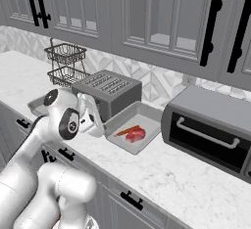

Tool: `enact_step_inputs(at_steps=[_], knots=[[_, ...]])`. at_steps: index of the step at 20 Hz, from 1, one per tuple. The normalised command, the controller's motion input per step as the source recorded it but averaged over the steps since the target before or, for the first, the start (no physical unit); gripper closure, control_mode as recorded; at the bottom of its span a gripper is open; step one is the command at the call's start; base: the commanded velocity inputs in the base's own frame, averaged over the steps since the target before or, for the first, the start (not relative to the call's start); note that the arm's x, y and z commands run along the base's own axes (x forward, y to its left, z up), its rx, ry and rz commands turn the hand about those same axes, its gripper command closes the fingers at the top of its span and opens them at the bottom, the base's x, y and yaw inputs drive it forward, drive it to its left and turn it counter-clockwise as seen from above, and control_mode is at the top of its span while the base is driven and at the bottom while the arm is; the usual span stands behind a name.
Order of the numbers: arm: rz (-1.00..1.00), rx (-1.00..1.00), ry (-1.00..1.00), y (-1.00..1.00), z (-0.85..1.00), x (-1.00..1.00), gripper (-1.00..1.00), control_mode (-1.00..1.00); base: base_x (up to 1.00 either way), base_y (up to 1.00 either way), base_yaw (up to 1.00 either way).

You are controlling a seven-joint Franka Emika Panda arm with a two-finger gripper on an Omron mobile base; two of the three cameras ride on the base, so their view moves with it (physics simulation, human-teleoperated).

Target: Place one carrot and one steak in each tupperware on the nearby counter, to pack two identical lunches.

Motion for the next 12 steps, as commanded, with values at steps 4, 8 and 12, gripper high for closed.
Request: enact_step_inputs(at_steps=[4, 8, 12], knots=[[0.00, -0.23, -0.23, 0.74, 0.84, -0.57, -1.00, -1.00, 0.00, 0.00, 0.00], [-0.01, -0.07, -0.14, 0.52, 0.81, -0.39, -1.00, -1.00, 0.00, 0.00, 0.00], [-0.01, 0.00, -0.06, 0.50, 0.58, -0.29, -1.00, -1.00, 0.00, 0.00, 0.00]])
